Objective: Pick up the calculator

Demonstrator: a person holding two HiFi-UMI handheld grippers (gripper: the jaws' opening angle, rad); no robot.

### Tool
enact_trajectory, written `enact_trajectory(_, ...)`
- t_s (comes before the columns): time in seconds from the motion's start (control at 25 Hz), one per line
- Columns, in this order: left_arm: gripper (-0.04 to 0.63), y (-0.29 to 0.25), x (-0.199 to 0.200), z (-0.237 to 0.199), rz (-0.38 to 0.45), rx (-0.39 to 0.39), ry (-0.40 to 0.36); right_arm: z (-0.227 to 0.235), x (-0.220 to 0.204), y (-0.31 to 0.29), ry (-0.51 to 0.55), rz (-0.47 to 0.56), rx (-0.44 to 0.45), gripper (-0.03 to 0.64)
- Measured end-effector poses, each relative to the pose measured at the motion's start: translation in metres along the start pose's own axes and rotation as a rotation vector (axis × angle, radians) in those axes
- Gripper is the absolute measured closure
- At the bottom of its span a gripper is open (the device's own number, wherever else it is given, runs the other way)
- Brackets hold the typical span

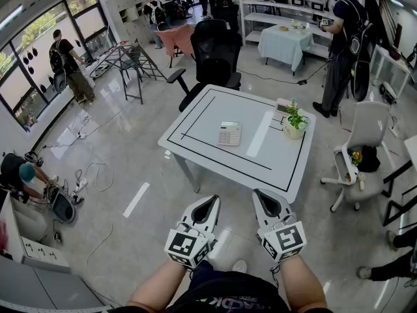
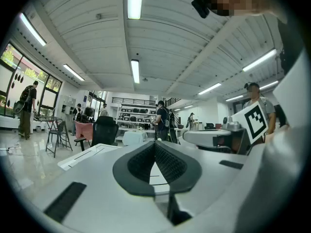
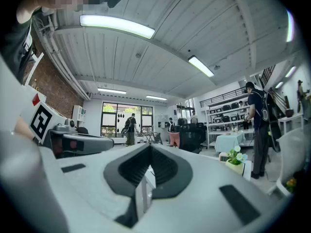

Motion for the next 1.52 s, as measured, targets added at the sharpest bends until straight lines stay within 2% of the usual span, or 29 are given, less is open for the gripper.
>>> enact_trajectory(0.2, 0.594, 0.0, 0.001, 0.001, 0.001, 0.005, 0.003, 0.0, 0.002, 0.001, -0.007, 0.004, 0.008, 0.616)
enact_trajectory(0.4, 0.594, -0.001, 0.004, 0.001, 0.017, 0.011, 0.01, 0.001, 0.003, -0.001, -0.055, 0.025, 0.031, 0.615)
enact_trajectory(0.48, 0.574, -0.005, 0.002, 0.0, 0.011, 0.004, 0.008, 0.005, 0.0, -0.003, -0.078, 0.028, 0.031, 0.615)
enact_trajectory(0.56, 0.487, -0.01, 0.0, -0.001, -0.001, -0.011, 0.008, 0.007, -0.001, -0.006, -0.105, 0.04, 0.047, 0.597)
enact_trajectory(0.68, 0.301, -0.019, -0.002, -0.009, -0.013, -0.022, 0.008, 0.008, -0.003, -0.016, -0.126, 0.048, 0.06, 0.428)
enact_trajectory(0.76, 0.258, -0.025, -0.004, -0.016, -0.021, -0.029, 0.004, 0.011, -0.006, -0.026, -0.129, 0.039, 0.051, 0.4)
enact_trajectory(1.0, 0.245, -0.055, -0.008, -0.054, -0.042, -0.074, 0.002, 0.031, -0.013, -0.072, -0.156, 0.011, 0.018, 0.4)
enact_trajectory(1.36, 0.244, -0.121, 0.012, -0.152, -0.047, -0.13, 0.044, 0.067, -0.021, -0.175, -0.241, -0.04, -0.055, 0.4)
enact_trajectory(1.52, 0.244, -0.147, 0.015, -0.195, -0.059, -0.164, 0.062, 0.081, -0.023, -0.22, -0.245, -0.055, -0.103, 0.4)
Point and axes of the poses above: the fingertips, and each gripper's own axes: y backward along the fingers, z to its right, x out of its top, the point moved 2 cm from there along y, backward along the fingers, and after that the axes turned 5 degrees about y, right-handed, at the moved point
